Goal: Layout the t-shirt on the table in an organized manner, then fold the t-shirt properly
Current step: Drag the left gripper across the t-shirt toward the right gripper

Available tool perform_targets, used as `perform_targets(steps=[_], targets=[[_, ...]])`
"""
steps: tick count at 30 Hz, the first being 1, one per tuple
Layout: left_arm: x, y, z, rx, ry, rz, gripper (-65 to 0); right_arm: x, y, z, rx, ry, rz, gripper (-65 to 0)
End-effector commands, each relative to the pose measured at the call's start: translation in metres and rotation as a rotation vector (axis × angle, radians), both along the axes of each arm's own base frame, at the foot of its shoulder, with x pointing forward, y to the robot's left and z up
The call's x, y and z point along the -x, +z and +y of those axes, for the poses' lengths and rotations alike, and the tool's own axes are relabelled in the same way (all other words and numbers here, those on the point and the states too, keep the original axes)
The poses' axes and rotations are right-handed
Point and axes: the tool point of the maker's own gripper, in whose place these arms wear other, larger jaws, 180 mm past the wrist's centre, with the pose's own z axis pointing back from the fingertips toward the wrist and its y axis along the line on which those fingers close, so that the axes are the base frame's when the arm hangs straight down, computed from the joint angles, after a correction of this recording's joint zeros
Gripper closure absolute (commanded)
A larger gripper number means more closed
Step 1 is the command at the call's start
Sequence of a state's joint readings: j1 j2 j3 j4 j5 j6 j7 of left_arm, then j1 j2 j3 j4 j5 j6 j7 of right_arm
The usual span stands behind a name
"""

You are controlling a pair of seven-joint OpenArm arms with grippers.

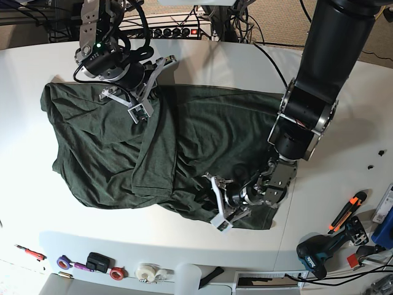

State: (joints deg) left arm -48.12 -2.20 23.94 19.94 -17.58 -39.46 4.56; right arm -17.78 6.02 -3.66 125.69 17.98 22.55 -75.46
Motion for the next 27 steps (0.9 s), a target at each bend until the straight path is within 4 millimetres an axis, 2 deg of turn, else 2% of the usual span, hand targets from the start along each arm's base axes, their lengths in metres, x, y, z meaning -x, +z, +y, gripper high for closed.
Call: perform_targets(steps=[1,9,15,21,27], targets=[[-0.013,0.031,-0.015,0.049,-0.016,-0.054,-20.0,-0.005,0.009,0.002,-0.009,0.010,-0.039,0.0],[-0.004,0.035,-0.043,0.079,-0.051,-0.031,-20.0,-0.005,0.009,0.002,-0.010,0.010,-0.040,0.0],[0.007,0.025,-0.057,0.039,-0.098,-0.031,-20.0,-0.006,0.010,0.003,-0.014,0.010,-0.047,0.0],[0.024,0.007,-0.064,0.060,-0.101,0.007,-20.0,-0.006,0.010,0.003,-0.015,0.010,-0.050,0.0],[0.022,-0.006,-0.059,0.030,-0.037,-0.009,-20.0,-0.006,0.010,0.003,-0.016,0.010,-0.050,0.0]])
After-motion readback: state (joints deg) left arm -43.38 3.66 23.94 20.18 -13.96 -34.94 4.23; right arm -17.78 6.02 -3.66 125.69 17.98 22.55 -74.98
